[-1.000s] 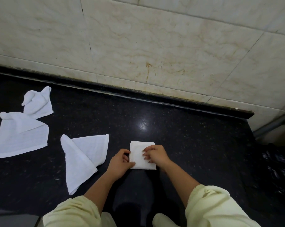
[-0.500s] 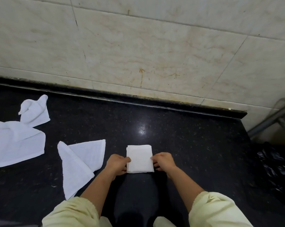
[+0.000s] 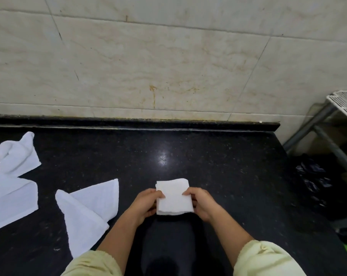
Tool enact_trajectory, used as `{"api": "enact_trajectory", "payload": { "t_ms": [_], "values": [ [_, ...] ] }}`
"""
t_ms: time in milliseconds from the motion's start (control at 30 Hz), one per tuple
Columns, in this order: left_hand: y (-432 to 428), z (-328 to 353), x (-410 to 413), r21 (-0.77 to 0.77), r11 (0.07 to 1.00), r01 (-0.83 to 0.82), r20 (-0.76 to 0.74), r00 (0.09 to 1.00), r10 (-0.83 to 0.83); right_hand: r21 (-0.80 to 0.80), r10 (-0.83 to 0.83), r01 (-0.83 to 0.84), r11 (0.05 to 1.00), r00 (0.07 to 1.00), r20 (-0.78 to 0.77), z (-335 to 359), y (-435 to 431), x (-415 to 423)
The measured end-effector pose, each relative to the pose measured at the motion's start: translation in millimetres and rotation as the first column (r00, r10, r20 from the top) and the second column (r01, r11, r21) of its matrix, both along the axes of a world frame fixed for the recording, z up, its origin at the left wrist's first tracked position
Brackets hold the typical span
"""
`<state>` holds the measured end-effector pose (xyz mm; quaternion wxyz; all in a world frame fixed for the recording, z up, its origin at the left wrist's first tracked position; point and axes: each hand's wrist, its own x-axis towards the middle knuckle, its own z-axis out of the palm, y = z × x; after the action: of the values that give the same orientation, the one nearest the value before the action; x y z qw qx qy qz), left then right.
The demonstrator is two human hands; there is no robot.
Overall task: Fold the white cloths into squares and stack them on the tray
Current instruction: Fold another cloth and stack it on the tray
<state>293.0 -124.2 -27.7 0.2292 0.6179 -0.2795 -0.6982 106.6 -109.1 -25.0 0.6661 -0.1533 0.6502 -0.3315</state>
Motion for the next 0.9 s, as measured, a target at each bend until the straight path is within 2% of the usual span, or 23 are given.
{"api": "enact_trajectory", "payload": {
  "t_ms": [133,267,367,567,900],
  "values": [
    [-3,5,-23,-0.062,0.998,0.014,-0.083,0.996,-0.019,-0.076,-0.051,0.056,0.996,0.996,0.07,14,7,-20],
    [4,10,-54,-0.02,0.997,0.073,-0.227,0.971,-0.075,-0.158,-0.079,0.092,0.983,0.993,0.09,30,24,-54],
    [13,17,-90,-0.042,0.992,0.117,-0.312,0.942,-0.124,-0.207,-0.112,0.127,0.97,0.99,0.081,42,39,-91],
    [33,41,-182,-0.154,0.967,0.202,-0.272,0.933,-0.238,-0.267,-0.179,0.181,0.947,0.983,0.032,66,70,-187],
    [70,91,-346,-0.273,0.943,0.192,-0.275,0.923,-0.267,-0.359,-0.147,0.101,0.928,0.984,-0.104,122,121,-363]
  ]
}}
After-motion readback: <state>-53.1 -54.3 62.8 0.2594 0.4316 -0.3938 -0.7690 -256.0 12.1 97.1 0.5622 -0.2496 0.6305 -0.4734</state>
